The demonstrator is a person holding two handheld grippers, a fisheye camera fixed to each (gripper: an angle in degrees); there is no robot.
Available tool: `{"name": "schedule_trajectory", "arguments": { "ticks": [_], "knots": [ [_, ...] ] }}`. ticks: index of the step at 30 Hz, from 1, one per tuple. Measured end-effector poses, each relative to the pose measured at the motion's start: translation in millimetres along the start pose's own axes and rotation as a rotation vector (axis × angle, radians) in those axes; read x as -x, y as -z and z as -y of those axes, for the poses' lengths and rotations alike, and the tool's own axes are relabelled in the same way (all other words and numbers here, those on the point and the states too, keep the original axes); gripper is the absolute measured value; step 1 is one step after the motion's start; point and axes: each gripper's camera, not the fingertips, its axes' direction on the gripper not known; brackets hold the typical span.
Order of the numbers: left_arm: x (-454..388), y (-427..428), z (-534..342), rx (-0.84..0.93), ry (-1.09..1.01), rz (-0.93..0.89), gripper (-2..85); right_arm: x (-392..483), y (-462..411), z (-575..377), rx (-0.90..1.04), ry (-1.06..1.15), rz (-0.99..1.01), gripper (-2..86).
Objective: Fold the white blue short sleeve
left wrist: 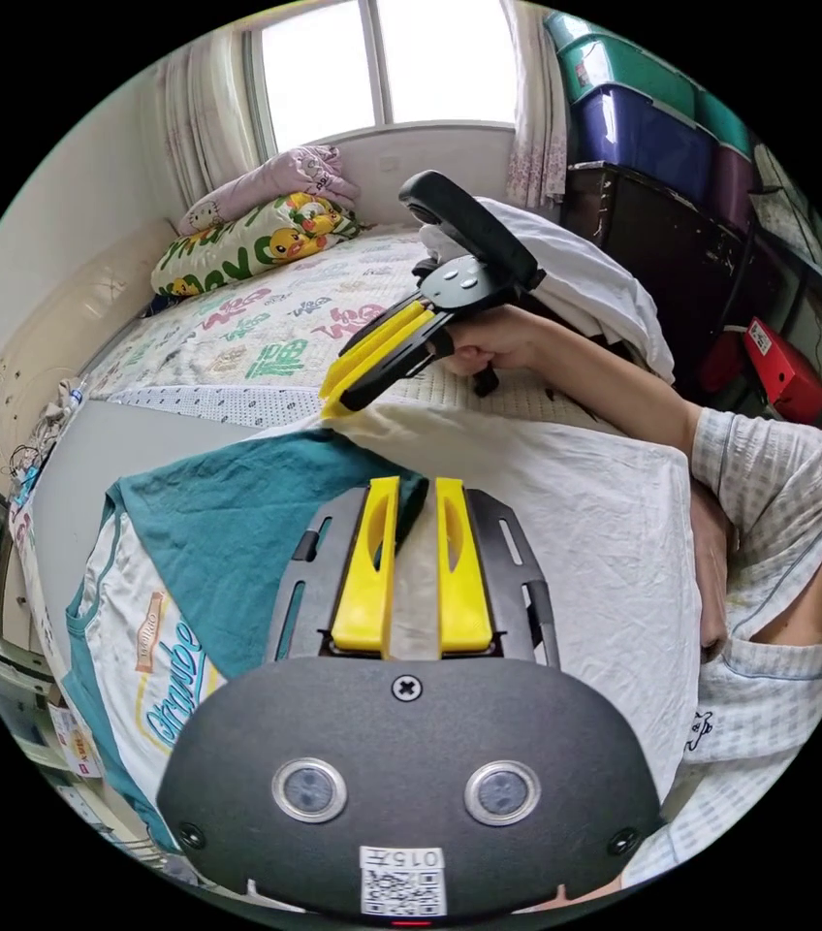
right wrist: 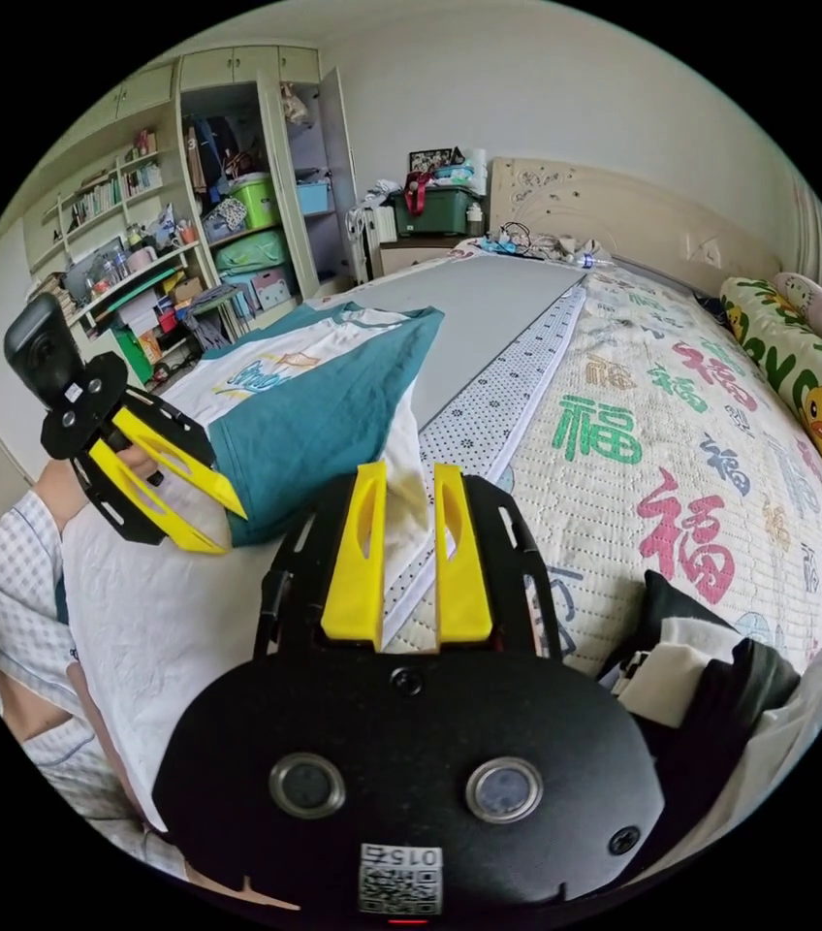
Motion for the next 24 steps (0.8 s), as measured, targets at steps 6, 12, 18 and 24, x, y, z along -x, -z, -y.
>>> {"name": "schedule_trajectory", "arguments": {
  "ticks": [6,12,18,24],
  "knots": [
    [-12,-11,8,0.071,-0.037,0.034,3.4,5,-18,19,0.061,0.021,-0.039,3.8],
    [-20,-11,6,0.065,-0.090,0.036,0.9,-1,-25,30,0.081,-0.017,-0.105,-0.8],
    [-16,-15,2,0.067,-0.084,0.024,0.8,-12,-25,30,0.093,-0.025,-0.125,-0.5],
    [16,2,-4,0.025,0.016,-0.086,3.6,-38,14,9,0.003,-0.029,-0.067,8.7]
  ]
}}
